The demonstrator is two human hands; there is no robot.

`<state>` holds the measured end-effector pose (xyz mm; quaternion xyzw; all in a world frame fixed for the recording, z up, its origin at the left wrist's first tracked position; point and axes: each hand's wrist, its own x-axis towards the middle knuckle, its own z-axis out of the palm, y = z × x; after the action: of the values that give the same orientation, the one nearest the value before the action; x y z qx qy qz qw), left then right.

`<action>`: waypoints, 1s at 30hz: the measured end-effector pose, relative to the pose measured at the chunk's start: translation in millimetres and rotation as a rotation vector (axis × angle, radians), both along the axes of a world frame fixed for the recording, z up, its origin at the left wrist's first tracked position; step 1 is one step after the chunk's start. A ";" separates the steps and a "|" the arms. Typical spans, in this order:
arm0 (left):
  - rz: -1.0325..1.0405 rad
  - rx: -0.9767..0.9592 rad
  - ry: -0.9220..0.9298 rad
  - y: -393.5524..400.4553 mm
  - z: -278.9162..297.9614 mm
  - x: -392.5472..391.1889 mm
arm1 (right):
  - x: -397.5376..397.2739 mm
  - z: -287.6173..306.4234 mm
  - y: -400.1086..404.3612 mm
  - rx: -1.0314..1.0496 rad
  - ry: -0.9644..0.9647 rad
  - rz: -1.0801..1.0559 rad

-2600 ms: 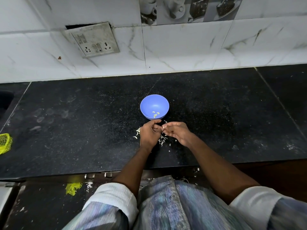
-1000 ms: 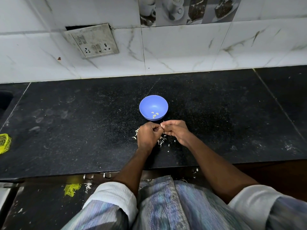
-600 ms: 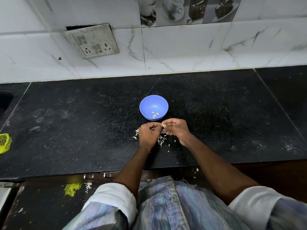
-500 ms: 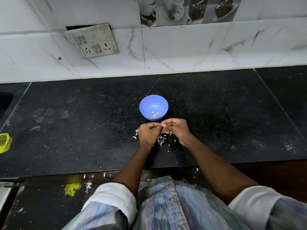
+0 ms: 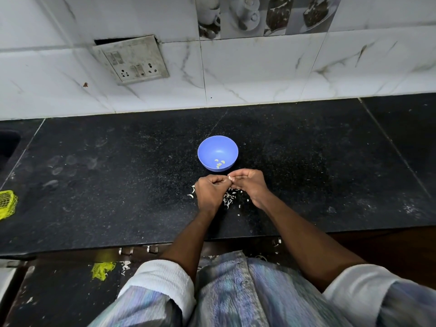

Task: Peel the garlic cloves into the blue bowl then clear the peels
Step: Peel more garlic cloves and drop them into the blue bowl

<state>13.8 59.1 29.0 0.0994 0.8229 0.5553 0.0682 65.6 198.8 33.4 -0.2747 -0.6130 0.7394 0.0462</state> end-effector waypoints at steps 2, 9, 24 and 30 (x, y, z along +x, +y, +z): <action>-0.004 0.008 -0.014 0.7 1.1 0.9 | 0.8 1.0 0.1 -0.022 0.006 -0.002; -0.053 0.048 -0.073 0.8 4.3 1.3 | -0.8 3.4 0.0 -0.084 0.015 -0.021; -0.049 0.088 -0.063 1.1 4.7 -0.2 | -1.8 -1.7 2.5 -0.051 -0.010 0.003; -0.039 0.111 -0.120 4.3 4.9 -1.5 | -3.7 -2.0 5.9 0.033 0.003 -0.005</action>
<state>12.3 63.4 33.9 0.0857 0.7833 0.6034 0.1225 62.0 204.7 31.4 -0.2743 -0.6242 0.7295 0.0534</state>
